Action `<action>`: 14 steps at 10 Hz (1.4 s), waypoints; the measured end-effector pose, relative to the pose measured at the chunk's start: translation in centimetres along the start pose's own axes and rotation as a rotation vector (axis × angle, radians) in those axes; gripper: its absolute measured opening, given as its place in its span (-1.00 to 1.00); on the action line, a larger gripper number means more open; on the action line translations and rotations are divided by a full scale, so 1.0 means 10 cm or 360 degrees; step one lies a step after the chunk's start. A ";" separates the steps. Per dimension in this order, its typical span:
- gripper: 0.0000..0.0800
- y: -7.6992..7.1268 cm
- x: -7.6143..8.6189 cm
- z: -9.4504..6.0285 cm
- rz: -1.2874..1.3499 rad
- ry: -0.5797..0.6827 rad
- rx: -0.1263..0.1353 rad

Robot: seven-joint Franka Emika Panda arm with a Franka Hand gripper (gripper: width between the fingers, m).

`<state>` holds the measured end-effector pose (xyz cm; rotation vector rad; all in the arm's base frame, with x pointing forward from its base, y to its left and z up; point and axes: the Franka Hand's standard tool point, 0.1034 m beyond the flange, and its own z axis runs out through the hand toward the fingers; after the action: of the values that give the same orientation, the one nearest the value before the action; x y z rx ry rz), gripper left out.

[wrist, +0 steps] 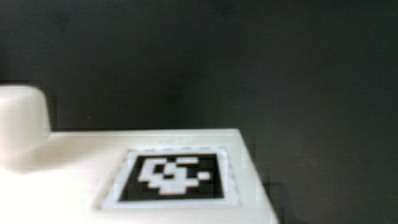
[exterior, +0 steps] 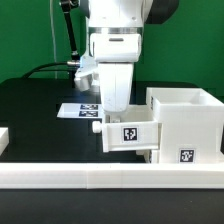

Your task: Assemble drawer

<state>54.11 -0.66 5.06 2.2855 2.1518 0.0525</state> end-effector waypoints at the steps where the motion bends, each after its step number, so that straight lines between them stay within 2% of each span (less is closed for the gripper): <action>1: -0.89 0.00 0.00 0.00 -0.0001 0.0001 -0.0003; 3: -0.89 0.01 0.05 -0.01 -0.0012 -0.0003 -0.0007; 14: -0.89 0.00 0.07 0.01 -0.0097 -0.0051 -0.0012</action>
Offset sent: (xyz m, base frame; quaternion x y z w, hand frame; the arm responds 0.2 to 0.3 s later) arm 0.0068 0.0125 0.0036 -0.0109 -0.0274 -0.0499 0.9983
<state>54.19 0.07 5.02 2.1994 2.2005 0.0237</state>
